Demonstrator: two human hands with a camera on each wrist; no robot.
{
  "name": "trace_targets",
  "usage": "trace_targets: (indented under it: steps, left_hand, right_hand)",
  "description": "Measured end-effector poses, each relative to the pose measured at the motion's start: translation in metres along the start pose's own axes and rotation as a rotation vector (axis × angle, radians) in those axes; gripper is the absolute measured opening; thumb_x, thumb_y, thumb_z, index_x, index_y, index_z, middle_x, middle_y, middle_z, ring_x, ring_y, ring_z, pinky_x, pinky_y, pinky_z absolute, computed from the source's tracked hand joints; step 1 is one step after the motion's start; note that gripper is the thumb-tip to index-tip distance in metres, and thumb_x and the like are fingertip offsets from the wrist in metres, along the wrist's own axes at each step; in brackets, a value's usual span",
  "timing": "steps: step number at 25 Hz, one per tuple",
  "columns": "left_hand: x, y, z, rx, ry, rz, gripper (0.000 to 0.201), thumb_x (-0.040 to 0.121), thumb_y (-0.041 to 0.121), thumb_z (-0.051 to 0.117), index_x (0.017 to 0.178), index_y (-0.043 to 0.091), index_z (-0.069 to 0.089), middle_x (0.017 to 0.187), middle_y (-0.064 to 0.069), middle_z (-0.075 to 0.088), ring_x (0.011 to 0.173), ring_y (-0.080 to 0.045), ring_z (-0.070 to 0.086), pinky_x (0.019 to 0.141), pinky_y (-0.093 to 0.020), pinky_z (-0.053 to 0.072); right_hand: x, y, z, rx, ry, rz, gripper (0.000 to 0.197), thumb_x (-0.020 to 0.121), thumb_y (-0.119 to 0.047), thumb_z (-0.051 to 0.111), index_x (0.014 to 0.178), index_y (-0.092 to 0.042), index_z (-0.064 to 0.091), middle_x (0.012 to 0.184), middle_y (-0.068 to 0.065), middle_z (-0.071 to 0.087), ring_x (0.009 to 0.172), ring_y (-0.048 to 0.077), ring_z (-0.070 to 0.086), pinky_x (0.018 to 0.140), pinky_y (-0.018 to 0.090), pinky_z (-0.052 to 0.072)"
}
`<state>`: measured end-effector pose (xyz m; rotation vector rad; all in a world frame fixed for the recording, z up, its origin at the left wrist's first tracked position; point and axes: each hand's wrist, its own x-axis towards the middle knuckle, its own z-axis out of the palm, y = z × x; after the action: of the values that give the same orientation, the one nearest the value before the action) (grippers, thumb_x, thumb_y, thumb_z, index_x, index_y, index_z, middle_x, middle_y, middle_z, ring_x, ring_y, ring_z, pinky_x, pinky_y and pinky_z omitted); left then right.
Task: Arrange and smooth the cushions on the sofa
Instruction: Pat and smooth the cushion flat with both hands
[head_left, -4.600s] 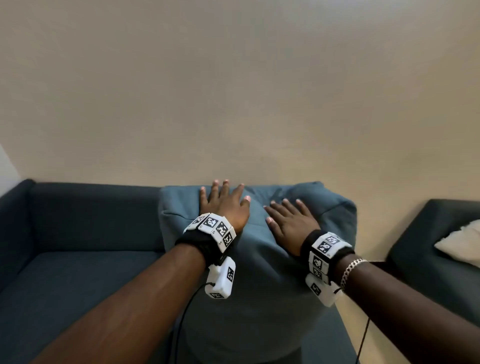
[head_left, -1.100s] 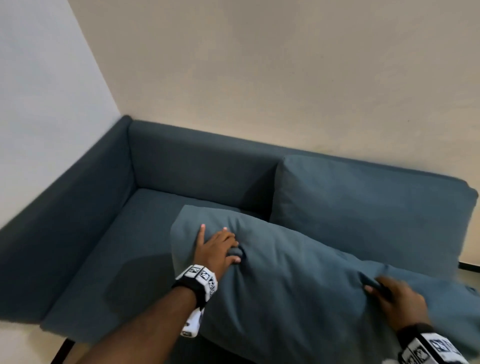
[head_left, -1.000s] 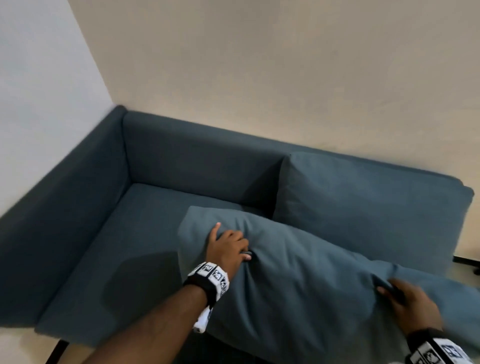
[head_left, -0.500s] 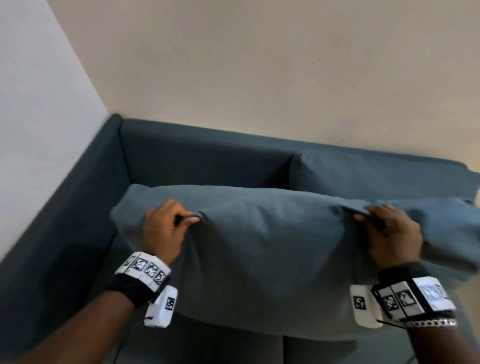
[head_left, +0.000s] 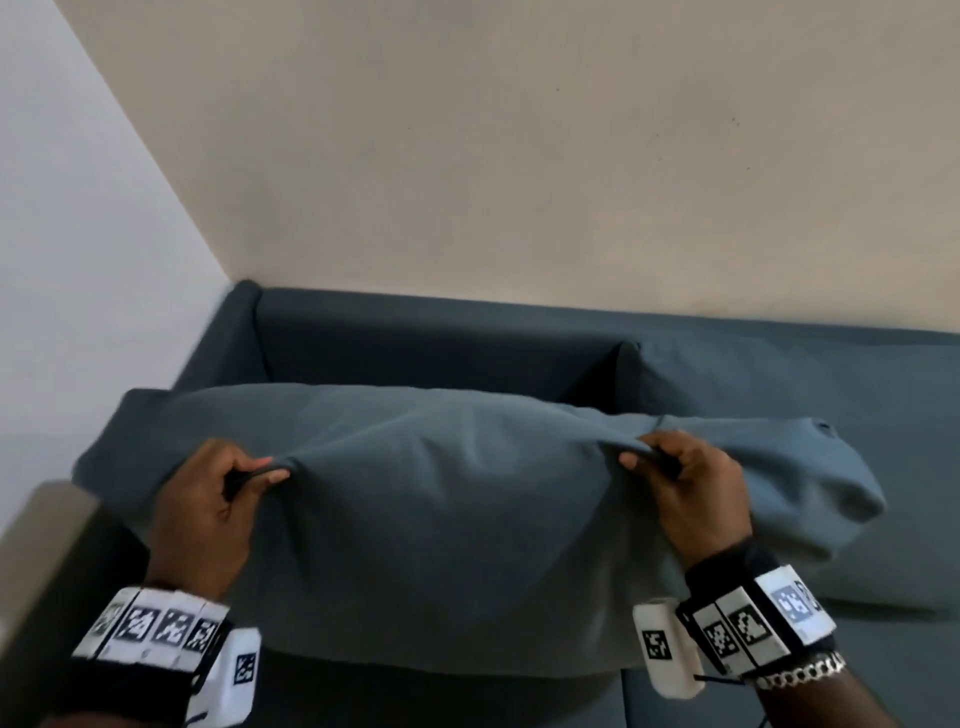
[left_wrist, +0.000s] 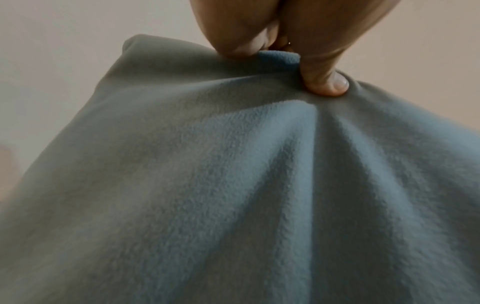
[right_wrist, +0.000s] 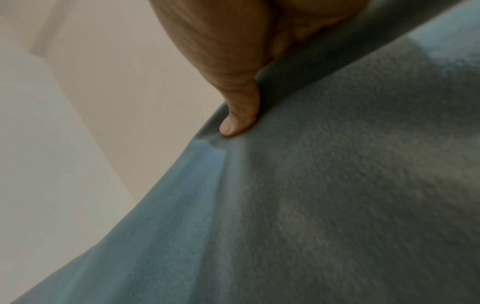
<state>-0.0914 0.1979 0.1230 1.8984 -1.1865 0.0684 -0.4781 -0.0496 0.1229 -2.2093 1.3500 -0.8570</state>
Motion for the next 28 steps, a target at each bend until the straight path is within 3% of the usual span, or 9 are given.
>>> trace_targets:
  steps: [3, 5, 7, 10, 15, 18, 20, 24, 28]
  left_hand:
    - [0.020, -0.035, -0.012, -0.031, 0.021, -0.083, 0.033, 0.085, 0.042, 0.065, 0.075, 0.011, 0.059, 0.080, 0.005, 0.061, 0.087, 0.016, 0.056, 0.078, -0.009, 0.039]
    - [0.049, -0.063, -0.003, -0.022, 0.004, -0.131, 0.020, 0.085, 0.029, 0.072, 0.074, 0.024, 0.057, 0.080, 0.002, 0.062, 0.087, 0.019, 0.055, 0.078, -0.005, 0.038]
    - [0.083, -0.088, 0.009, -0.016, 0.023, -0.138, 0.038, 0.085, 0.010, 0.080, 0.073, 0.030, 0.050, 0.078, 0.004, 0.061, 0.086, 0.020, 0.056, 0.078, -0.002, 0.037]
    - [0.130, -0.123, 0.023, -0.003, 0.009, -0.112, 0.028, 0.083, -0.001, 0.082, 0.073, 0.010, 0.058, 0.078, 0.003, 0.062, 0.083, 0.012, 0.059, 0.077, -0.004, 0.038]
    - [0.225, -0.176, 0.085, 0.311, -0.190, -0.014, 0.016, 0.090, 0.025, 0.078, 0.101, 0.017, 0.070, 0.106, -0.011, 0.065, 0.101, -0.039, 0.063, 0.094, -0.052, 0.048]
    - [0.218, -0.186, 0.135, 0.454, -0.391, -0.045, 0.059, 0.085, 0.037, 0.081, 0.139, 0.024, 0.060, 0.151, -0.012, 0.051, 0.137, -0.040, 0.048, 0.115, -0.063, 0.030]
    - [0.178, -0.180, 0.160, 0.447, -0.472, -0.016, 0.075, 0.085, 0.046, 0.079, 0.151, 0.028, 0.050, 0.164, -0.007, 0.036, 0.150, -0.036, 0.034, 0.118, -0.065, 0.025]
    - [0.093, -0.157, 0.195, 0.478, -0.610, 0.073, 0.100, 0.078, 0.065, 0.073, 0.162, 0.036, 0.027, 0.173, -0.002, 0.012, 0.158, -0.033, 0.015, 0.116, -0.071, 0.023]
    - [0.094, -0.171, 0.184, 0.504, -0.507, -0.499, 0.123, 0.061, 0.102, 0.045, 0.159, 0.052, -0.009, 0.170, -0.007, -0.023, 0.155, -0.042, -0.019, 0.112, -0.079, 0.001]
  right_hand:
    - [0.009, -0.023, 0.033, -0.010, -0.057, -0.043, 0.013, 0.087, -0.038, 0.075, 0.086, -0.025, 0.076, 0.078, -0.005, 0.070, 0.076, 0.021, 0.067, 0.069, 0.038, 0.053]
    - [0.025, -0.037, 0.062, -0.036, -0.095, 0.001, 0.013, 0.088, -0.039, 0.074, 0.086, -0.026, 0.076, 0.078, -0.007, 0.068, 0.076, 0.023, 0.067, 0.069, 0.041, 0.054]
    - [0.049, -0.048, 0.086, -0.051, -0.114, 0.040, 0.008, 0.086, -0.032, 0.080, 0.086, -0.026, 0.076, 0.077, -0.006, 0.068, 0.075, 0.025, 0.067, 0.069, 0.043, 0.055]
    - [0.097, -0.059, 0.113, -0.087, -0.117, 0.054, 0.011, 0.084, -0.029, 0.084, 0.088, -0.021, 0.079, 0.081, 0.002, 0.073, 0.079, 0.032, 0.070, 0.071, 0.041, 0.056]
    - [0.210, -0.061, 0.180, -0.207, -0.199, 0.203, 0.028, 0.100, -0.041, 0.060, 0.118, -0.026, 0.073, 0.127, 0.007, 0.070, 0.126, 0.034, 0.057, 0.103, 0.049, 0.042]
    - [0.211, -0.082, 0.222, -0.092, -0.170, 0.103, 0.032, 0.099, -0.035, 0.062, 0.129, -0.027, 0.067, 0.141, 0.004, 0.062, 0.133, 0.033, 0.051, 0.108, 0.054, 0.042]
    - [0.173, -0.096, 0.259, -0.092, -0.335, 0.017, 0.042, 0.097, -0.037, 0.065, 0.138, -0.031, 0.060, 0.154, 0.002, 0.051, 0.143, 0.031, 0.042, 0.115, 0.053, 0.038]
    - [0.109, -0.100, 0.318, -0.282, -0.620, -0.153, 0.066, 0.101, -0.045, 0.054, 0.159, -0.044, 0.023, 0.171, -0.009, -0.007, 0.158, 0.021, -0.016, 0.128, 0.053, 0.001]
    - [0.098, -0.085, 0.355, -0.440, -0.663, -0.260, 0.070, 0.101, -0.062, 0.038, 0.159, -0.052, 0.000, 0.166, -0.009, -0.033, 0.152, 0.025, -0.034, 0.117, 0.067, -0.021]
